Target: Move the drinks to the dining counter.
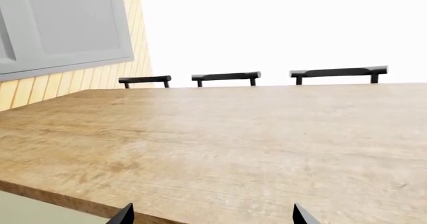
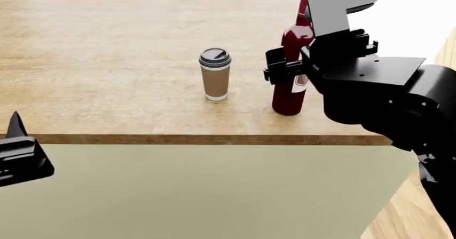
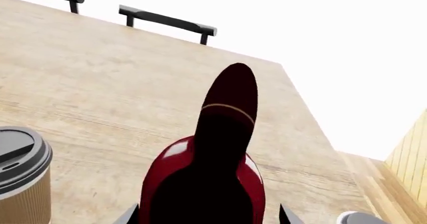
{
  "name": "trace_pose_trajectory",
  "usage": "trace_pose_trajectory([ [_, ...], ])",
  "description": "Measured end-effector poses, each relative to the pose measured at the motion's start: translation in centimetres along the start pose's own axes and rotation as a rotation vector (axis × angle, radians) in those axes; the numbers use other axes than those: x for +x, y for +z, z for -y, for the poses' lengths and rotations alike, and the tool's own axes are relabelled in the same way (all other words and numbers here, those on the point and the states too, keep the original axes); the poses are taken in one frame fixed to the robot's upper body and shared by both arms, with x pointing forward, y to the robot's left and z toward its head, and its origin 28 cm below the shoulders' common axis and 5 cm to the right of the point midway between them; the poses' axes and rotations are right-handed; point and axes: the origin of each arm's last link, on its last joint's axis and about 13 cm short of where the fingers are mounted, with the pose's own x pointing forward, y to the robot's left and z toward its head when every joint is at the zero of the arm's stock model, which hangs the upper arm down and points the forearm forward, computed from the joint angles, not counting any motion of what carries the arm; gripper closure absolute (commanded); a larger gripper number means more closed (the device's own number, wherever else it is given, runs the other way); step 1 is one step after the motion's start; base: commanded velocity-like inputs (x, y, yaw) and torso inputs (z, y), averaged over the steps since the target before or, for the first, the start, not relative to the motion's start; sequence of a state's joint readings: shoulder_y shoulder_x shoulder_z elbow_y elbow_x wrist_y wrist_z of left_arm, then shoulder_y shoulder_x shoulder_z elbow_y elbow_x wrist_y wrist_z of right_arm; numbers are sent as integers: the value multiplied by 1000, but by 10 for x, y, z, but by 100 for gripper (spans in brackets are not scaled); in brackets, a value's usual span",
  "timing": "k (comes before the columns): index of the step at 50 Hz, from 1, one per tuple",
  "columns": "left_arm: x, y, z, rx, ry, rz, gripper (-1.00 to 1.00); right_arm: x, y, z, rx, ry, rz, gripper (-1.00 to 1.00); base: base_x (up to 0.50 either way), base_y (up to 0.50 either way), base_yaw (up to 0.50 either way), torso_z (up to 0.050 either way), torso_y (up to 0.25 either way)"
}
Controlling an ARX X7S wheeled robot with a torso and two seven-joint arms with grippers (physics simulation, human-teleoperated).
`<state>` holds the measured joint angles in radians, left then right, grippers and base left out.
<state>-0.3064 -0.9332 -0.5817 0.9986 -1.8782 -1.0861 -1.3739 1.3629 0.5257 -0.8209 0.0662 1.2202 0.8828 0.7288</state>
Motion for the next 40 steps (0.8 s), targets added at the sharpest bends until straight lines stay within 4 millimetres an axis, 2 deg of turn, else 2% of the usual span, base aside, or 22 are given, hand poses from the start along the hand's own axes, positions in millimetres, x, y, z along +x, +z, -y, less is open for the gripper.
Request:
trace_pose_trajectory([
  [30, 0, 0, 2, 3, -7, -1, -100, -22, 13, 4, 52, 47, 75, -100, 0, 0, 0, 0, 0],
  [40, 0, 1, 2, 2, -8, 0, -100, -36, 24, 7, 62, 58, 119, -100, 0, 0, 0, 0, 0],
])
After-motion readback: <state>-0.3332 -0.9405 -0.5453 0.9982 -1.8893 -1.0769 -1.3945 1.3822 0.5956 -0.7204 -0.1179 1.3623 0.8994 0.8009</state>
